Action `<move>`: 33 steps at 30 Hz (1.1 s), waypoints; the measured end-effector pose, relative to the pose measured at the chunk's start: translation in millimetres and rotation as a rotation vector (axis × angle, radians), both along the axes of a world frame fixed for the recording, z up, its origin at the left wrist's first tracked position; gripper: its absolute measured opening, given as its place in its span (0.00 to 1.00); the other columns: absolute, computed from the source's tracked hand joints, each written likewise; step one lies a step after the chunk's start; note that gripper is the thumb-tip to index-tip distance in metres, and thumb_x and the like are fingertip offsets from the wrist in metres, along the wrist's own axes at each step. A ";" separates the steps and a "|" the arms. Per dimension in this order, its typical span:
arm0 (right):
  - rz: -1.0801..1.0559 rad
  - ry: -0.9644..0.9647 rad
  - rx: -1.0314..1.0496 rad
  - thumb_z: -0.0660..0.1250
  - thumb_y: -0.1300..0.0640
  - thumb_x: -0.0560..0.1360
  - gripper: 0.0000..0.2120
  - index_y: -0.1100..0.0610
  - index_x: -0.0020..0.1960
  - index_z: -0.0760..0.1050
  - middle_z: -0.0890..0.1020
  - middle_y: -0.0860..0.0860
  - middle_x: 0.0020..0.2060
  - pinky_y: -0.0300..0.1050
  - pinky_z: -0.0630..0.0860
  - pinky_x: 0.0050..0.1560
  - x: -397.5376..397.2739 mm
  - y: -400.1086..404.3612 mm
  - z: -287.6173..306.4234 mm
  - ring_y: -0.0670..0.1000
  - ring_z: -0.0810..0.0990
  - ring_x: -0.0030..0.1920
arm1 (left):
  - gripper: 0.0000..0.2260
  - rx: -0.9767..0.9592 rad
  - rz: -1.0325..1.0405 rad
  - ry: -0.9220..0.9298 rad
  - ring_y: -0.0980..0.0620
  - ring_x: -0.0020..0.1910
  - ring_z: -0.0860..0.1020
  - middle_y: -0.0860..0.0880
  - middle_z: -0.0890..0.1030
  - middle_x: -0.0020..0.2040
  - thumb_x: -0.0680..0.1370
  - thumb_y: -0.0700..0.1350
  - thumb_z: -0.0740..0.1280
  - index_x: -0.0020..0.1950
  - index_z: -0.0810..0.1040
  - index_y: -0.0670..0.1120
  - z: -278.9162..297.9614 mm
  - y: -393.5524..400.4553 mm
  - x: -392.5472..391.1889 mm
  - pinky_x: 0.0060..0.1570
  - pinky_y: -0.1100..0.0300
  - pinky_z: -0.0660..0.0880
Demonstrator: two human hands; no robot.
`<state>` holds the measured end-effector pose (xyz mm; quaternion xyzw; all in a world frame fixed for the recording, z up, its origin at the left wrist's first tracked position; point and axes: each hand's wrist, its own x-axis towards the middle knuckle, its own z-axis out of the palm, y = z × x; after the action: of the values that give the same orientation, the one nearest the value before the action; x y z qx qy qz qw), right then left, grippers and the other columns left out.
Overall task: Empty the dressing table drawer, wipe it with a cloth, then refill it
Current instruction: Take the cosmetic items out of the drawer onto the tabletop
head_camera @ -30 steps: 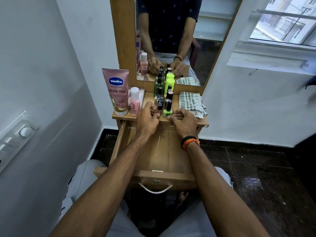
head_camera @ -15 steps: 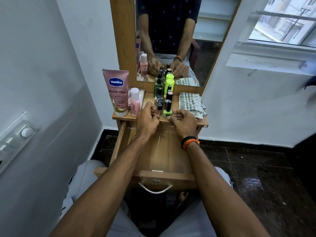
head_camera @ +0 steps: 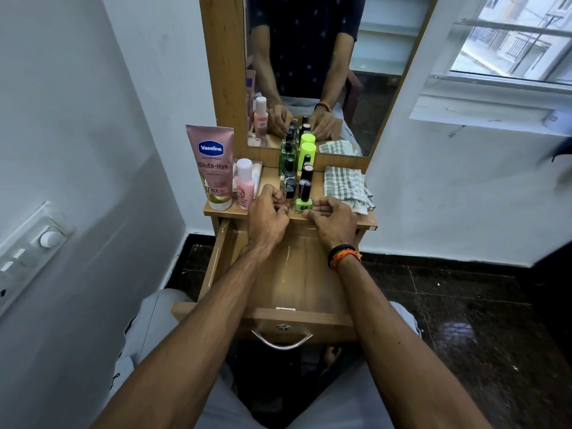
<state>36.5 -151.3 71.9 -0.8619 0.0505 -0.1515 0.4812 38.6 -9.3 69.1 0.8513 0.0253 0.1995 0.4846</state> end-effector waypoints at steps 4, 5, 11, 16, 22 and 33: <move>-0.006 -0.002 -0.003 0.79 0.57 0.69 0.12 0.55 0.50 0.82 0.83 0.46 0.41 0.38 0.82 0.50 0.4 0.4 -0.2 0.43 0.82 0.43 | 0.10 -0.005 0.006 0.002 0.58 0.45 0.76 0.50 0.78 0.47 0.75 0.33 0.72 0.53 0.76 0.41 -0.3 -0.5 -0.2 0.40 0.81 0.70; -0.009 -0.001 -0.005 0.79 0.57 0.69 0.12 0.55 0.51 0.82 0.82 0.45 0.41 0.38 0.82 0.50 0.2 0.5 0.2 0.42 0.82 0.43 | 0.10 -0.005 0.006 0.000 0.57 0.45 0.76 0.50 0.78 0.47 0.75 0.33 0.72 0.53 0.76 0.41 -0.7 -0.5 -0.1 0.41 0.81 0.70; -0.015 -0.002 -0.018 0.79 0.56 0.69 0.12 0.54 0.50 0.82 0.81 0.43 0.39 0.37 0.81 0.49 0.1 2.0 1.1 0.42 0.81 0.42 | 0.09 -0.009 0.014 0.003 0.61 0.43 0.75 0.50 0.77 0.47 0.75 0.32 0.71 0.53 0.76 0.41 -0.5 -1.2 -1.2 0.41 0.80 0.71; -0.014 0.001 -0.017 0.80 0.56 0.69 0.11 0.53 0.49 0.82 0.81 0.43 0.38 0.38 0.82 0.49 1.1 2.6 -0.8 0.42 0.82 0.42 | 0.09 -0.013 0.021 0.002 0.61 0.43 0.74 0.50 0.77 0.46 0.75 0.32 0.71 0.52 0.75 0.41 0.5 -1.0 -4.5 0.40 0.79 0.71; -0.036 -0.034 -0.028 0.78 0.57 0.71 0.10 0.55 0.51 0.82 0.82 0.43 0.40 0.29 0.76 0.45 -5.7 -4.0 -5.0 0.39 0.80 0.41 | 0.09 -0.002 0.046 -0.053 0.52 0.45 0.78 0.47 0.78 0.46 0.74 0.32 0.71 0.49 0.75 0.42 -4.3 -0.3 -23.0 0.40 0.71 0.74; -0.267 -0.215 -0.165 0.72 0.60 0.74 0.07 0.54 0.51 0.83 0.85 0.51 0.46 0.46 0.79 0.55 -2.4 -29.4 -1.2 0.49 0.81 0.48 | 0.07 0.059 -0.027 0.023 0.56 0.45 0.79 0.53 0.79 0.45 0.76 0.38 0.72 0.50 0.76 0.46 -15.1 6.8 -68.8 0.44 0.62 0.79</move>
<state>34.1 -180.7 70.8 -0.8628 0.1001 -0.3090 0.3873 -30.2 -2.6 54.0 0.8678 0.0132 0.1838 0.4615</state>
